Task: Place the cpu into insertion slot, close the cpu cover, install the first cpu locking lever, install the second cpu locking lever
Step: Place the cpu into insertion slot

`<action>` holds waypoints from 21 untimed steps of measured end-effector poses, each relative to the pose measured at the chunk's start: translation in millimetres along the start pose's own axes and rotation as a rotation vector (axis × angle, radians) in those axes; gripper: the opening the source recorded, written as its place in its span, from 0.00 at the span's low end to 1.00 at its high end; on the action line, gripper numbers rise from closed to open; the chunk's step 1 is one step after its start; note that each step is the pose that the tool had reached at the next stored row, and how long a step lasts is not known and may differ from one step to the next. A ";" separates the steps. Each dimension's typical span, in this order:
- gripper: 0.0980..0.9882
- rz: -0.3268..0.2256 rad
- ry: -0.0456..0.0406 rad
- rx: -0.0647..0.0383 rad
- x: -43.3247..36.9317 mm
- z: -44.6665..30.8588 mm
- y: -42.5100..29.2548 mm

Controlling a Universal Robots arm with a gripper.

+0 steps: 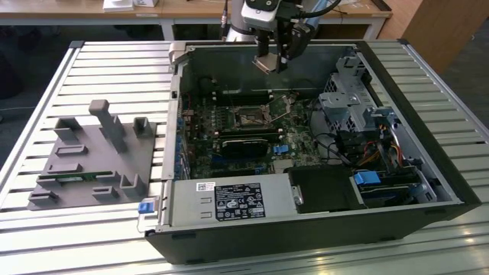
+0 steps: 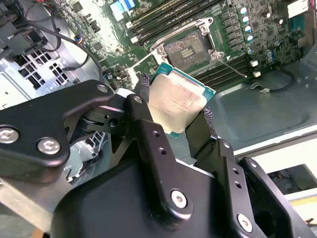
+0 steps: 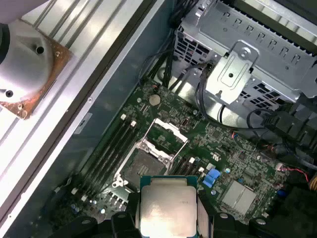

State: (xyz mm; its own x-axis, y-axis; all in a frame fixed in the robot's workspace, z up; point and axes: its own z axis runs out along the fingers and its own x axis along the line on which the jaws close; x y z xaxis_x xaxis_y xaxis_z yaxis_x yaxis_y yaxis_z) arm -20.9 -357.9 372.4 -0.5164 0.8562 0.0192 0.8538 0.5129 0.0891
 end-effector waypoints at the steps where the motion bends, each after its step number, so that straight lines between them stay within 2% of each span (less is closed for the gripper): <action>1: 0.50 0.008 -0.0007 0.000 0.0 0.1 0.0; 10: 0.50 0.083 -0.0074 -0.002 0.0 1.0 -0.1; 21: 0.50 0.104 -0.0093 -0.002 0.0 1.8 -0.1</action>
State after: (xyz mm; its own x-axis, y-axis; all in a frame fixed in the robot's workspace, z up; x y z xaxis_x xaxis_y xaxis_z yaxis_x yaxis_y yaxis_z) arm -20.9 -357.8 370.6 -0.4245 0.9052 0.0192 0.9025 0.4214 0.0890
